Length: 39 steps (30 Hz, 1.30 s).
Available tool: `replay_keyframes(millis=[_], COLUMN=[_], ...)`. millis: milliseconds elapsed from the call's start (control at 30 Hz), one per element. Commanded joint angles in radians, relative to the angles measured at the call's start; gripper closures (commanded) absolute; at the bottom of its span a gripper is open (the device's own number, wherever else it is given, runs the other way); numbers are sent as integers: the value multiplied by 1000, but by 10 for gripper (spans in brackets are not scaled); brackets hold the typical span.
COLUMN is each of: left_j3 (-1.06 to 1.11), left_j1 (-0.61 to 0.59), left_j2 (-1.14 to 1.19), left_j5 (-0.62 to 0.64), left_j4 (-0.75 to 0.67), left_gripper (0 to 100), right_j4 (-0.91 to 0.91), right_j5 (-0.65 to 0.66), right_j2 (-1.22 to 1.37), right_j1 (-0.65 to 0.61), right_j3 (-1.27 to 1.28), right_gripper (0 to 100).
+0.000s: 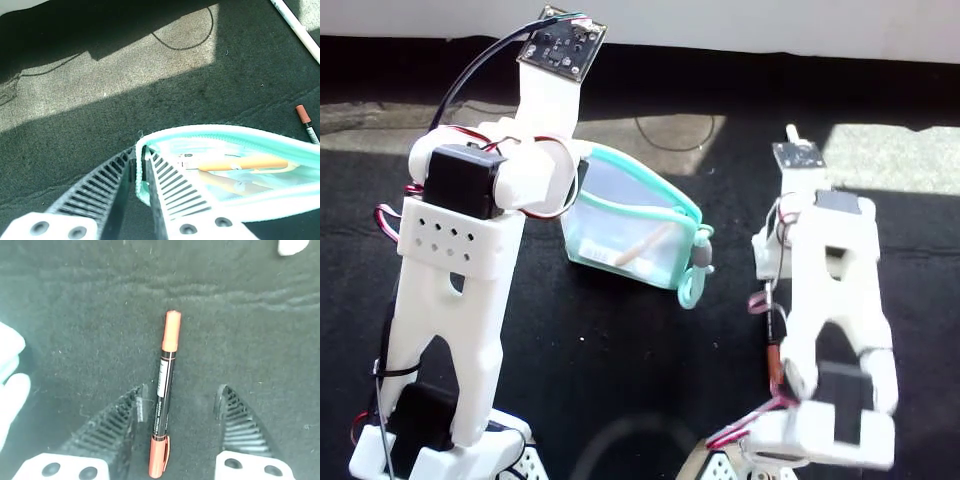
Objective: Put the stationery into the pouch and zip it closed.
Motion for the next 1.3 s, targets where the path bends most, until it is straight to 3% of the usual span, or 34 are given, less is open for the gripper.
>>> replay_keyframes(millis=[0,467,633,800,1000,1133,1267], left_j3=[33,33,33,33,33,33,33], left_j1=[-2,-2,-4,-4,-4,-4,-4], left_j2=[21,21,21,21,21,21,21], left_j5=[3,3,3,2,2,2,2], left_j4=[18,21,21,21,21,21,21], left_gripper=[991,991,991,991,991,991,991], right_j4=[18,-31,-38,-30,67,136,96], right_j5=[-48,-51,-51,-51,-55,-58,-60], right_j2=[136,538,590,575,323,18,-331], right_j1=[-31,-35,-33,-33,-33,-41,-41], right_j3=[-119,-418,-441,-444,-435,-443,-444], right_gripper=[789,794,998,992,992,992,992])
